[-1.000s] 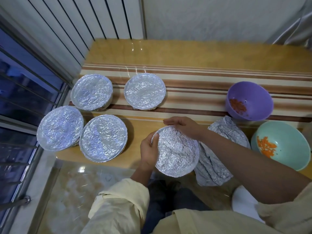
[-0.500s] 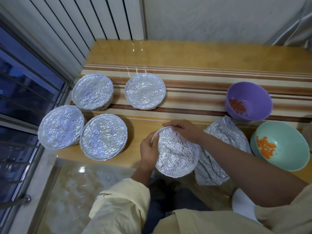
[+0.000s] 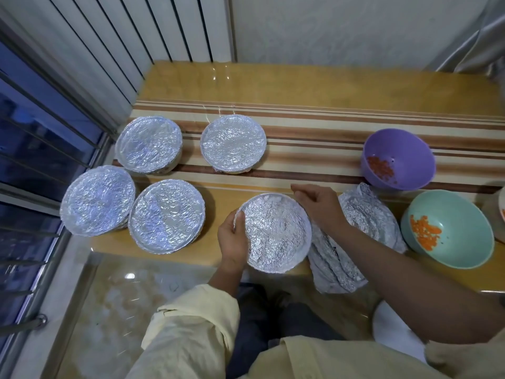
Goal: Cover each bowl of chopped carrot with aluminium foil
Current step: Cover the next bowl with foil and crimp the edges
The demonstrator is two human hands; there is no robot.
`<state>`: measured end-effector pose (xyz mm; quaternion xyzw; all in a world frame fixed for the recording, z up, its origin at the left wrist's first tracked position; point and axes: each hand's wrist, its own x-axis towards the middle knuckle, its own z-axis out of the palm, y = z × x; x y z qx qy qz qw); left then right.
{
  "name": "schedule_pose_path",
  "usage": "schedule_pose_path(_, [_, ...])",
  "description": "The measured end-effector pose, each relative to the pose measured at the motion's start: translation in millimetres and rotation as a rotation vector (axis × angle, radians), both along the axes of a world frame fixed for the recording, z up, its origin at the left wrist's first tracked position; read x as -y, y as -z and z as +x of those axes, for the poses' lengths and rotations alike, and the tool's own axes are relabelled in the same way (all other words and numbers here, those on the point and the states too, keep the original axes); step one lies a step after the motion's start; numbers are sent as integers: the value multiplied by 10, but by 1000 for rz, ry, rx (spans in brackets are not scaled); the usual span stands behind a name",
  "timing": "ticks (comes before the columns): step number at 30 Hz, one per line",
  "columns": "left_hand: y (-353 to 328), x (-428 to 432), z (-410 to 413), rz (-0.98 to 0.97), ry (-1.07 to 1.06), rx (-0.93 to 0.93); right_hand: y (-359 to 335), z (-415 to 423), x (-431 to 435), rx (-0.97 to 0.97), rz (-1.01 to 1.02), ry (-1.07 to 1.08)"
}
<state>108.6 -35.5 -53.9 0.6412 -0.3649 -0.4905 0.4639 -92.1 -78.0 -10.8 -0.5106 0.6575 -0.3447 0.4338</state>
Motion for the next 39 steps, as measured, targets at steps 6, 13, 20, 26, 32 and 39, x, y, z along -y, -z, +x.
schedule_pose_path(6, [51, -11, -14, -10, -20, 8, 70, 61, -193, 32, 40, 21])
schedule_pose_path(13, [61, -9, -14, -2, -39, 23, 48, 20, -160, 94, 94, -6])
schedule_pose_path(20, [3, -16, -47, 18, -137, 20, 167, 117, -392, 94, 102, 225])
schedule_pose_path(26, [-22, -20, -116, 58, -237, -3, 205, 254, -406, -42, 31, 269])
schedule_pose_path(32, [-13, -34, -113, 73, -258, -2, 175, 153, -310, 68, 126, 166])
schedule_pose_path(39, [-37, -33, -61, 85, -232, -3, 64, -27, -246, 151, 208, 91])
